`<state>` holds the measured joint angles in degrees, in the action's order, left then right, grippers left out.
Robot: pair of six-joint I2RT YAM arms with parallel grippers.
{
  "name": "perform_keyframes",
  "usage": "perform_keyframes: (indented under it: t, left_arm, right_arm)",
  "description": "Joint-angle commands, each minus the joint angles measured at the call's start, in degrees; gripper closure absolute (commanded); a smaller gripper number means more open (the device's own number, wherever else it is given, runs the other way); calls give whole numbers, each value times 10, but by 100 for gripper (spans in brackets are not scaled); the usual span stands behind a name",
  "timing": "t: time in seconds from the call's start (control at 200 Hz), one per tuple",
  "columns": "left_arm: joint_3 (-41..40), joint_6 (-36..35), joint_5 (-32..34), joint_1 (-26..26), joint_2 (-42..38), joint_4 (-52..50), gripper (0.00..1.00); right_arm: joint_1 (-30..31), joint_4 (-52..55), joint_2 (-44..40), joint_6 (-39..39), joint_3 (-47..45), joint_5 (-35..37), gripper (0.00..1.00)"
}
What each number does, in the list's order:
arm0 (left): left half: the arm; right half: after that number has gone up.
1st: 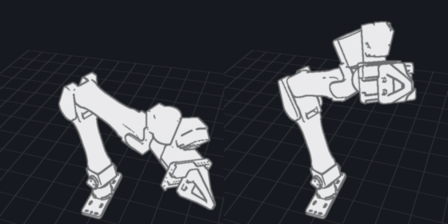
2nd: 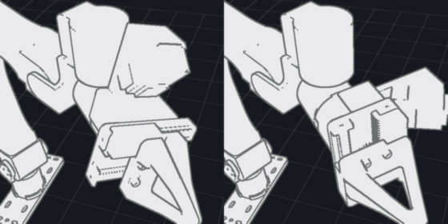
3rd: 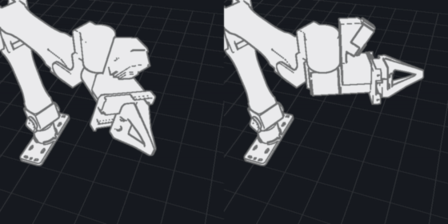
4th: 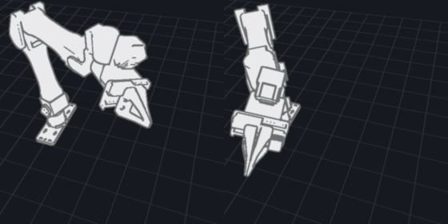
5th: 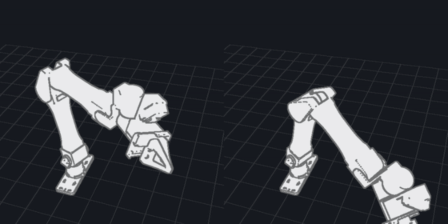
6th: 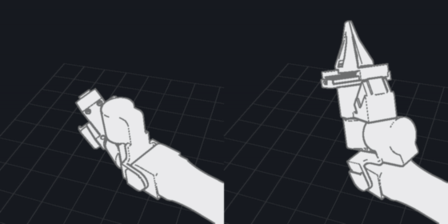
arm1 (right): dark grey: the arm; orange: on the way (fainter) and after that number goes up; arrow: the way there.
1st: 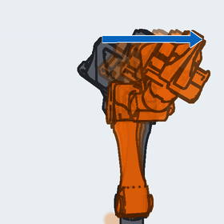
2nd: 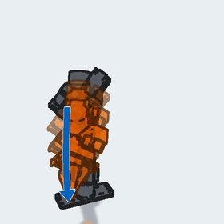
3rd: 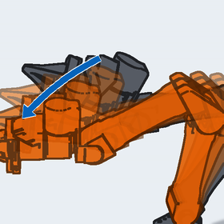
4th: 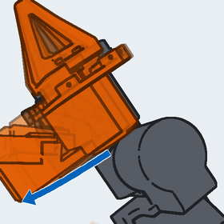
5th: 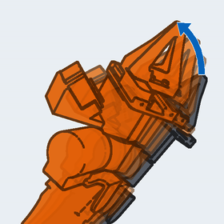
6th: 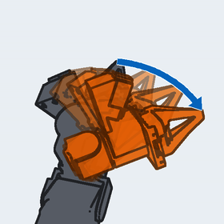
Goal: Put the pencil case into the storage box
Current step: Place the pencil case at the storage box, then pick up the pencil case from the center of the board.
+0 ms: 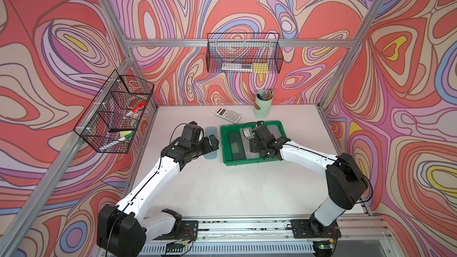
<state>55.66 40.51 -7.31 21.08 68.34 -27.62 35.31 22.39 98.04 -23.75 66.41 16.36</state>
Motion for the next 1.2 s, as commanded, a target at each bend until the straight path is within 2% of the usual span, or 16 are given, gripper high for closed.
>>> perform_keyframes:
  t: [0.0, 0.135, 0.295, 0.406, 0.451, 0.531, 0.641, 0.741, 0.916, 1.037, 1.197]
  left_arm:
    - [-25, 2, 2, 3, -8, 16, 1]
    - [-46, -3, 11, -5, -9, 30, 1]
    - [-61, -2, -35, -46, 2, 48, 1]
    - [-64, -11, -46, -70, 2, 43, 1]
    - [-66, -15, -49, -83, -2, 41, 1]
    - [-66, -24, -62, -119, -11, 35, 1]
    - [-52, -39, -89, -179, -20, 8, 1]
    - [-36, -49, -104, -218, -22, -12, 1]
    - [-27, -62, -129, -270, -15, -23, 1]
    - [-30, -72, -138, -304, -7, -18, 1]
    - [-32, -72, -135, -328, -5, -18, 1]
  right_arm:
    - [-11, 8, 30, 9, 8, -24, 32]
    - [-14, 6, 32, 5, 1, -3, 34]
    - [-23, 5, 29, 4, -8, 2, 34]
    - [-23, 16, -5, 5, -8, 14, 33]
    - [-23, 25, -26, 5, -4, 22, 30]
    - [-22, 50, -62, 3, 14, 28, 19]
    - [-11, 85, -96, -16, 47, 32, 16]
    - [38, 102, -98, -45, 84, 62, 15]
    - [142, 101, -22, -110, 168, 81, 12]
    - [203, 82, 68, -137, 227, 106, 10]
    - [248, 104, 192, -156, 334, 113, 8]
